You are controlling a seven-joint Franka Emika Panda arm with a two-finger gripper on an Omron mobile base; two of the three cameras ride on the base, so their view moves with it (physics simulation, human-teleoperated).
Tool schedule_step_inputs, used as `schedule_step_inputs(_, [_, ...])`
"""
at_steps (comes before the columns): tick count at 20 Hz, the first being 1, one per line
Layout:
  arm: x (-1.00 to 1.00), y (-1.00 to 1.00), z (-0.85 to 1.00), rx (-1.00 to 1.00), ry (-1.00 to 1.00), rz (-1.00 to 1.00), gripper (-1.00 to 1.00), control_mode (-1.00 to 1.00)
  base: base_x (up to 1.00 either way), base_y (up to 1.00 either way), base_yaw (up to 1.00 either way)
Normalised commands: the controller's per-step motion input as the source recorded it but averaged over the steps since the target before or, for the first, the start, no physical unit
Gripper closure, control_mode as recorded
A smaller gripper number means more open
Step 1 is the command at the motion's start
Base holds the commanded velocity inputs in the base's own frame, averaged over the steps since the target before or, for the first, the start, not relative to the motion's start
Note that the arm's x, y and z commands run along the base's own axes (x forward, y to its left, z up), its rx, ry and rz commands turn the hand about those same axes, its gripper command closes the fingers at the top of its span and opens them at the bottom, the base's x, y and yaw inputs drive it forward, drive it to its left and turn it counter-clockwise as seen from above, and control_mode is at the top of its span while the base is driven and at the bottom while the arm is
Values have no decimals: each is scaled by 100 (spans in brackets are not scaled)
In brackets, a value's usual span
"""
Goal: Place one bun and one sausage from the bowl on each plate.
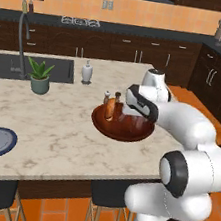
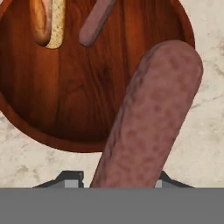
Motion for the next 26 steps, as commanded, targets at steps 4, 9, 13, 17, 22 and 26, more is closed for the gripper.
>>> schedule_step_inputs(4, [-100, 45, 57, 11, 3, 9, 100, -100, 0, 0, 0])
schedule_step_inputs(9, [-100, 22, 11, 0, 16, 7, 100, -100, 0, 0, 0])
schedule_step_inputs(13, [-93, 5, -29, -8, -2, 9, 100, -100, 0, 0, 0])
schedule_step_inputs(17, [-30, 0, -61, -12, -4, 0, 100, -100, 0, 0, 0])
schedule_step_inputs(22, [0, 3, -1, 1, 0, 0, 100, -100, 0, 0, 0])
schedule_step_inputs(26, [0, 22, -5, 0, 0, -2, 100, 100, 0, 75, -7])
